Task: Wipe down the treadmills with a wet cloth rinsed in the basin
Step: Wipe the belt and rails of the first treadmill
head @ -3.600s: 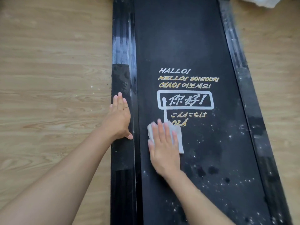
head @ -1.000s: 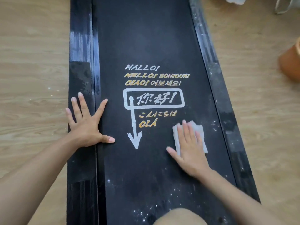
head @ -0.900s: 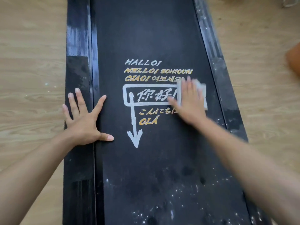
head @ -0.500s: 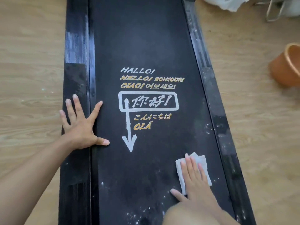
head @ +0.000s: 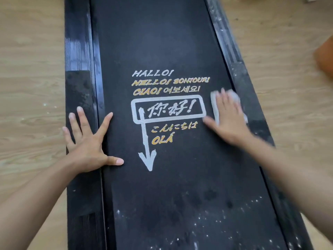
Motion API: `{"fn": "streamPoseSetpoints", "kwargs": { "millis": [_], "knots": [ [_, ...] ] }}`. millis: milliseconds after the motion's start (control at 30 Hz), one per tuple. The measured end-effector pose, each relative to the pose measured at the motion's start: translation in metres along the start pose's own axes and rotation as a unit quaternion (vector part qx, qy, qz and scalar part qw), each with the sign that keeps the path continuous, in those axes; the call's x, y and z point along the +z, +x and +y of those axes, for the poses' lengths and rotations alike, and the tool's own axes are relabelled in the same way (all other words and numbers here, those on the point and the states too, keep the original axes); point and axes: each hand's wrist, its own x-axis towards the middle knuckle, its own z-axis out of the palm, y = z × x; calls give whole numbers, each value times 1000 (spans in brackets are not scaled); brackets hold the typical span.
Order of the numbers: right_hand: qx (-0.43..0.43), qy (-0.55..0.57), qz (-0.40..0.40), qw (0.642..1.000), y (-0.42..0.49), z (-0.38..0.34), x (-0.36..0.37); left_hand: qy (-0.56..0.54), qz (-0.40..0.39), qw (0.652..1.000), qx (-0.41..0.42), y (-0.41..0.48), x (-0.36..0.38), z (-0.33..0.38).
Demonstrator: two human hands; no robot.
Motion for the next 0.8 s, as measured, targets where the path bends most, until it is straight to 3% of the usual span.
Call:
{"fn": "streamPoseSetpoints", "kwargs": {
  "millis": [100,200,433,533,633,800],
  "knots": [
    [-15,6,-45,999,-179,12,34,-2,-1,1000,-8,-3,-3,3],
    [-20,12,-84,996,-225,22,48,-2,-4,1000,-15,-5,-5,4],
    [12,-13,16,1000,81,7,-14,3,4,1000,-7,1,2,-1],
    [20,-17,38,999,129,2,-24,8,11,1000,-1,3,4,-2],
    [-18,-8,16,1000,57,11,-6,8,12,1000,-1,2,2,-2],
    [-42,3,-30,999,-214,12,52,11,2,1000,-2,-1,-2,0]
  ]
}}
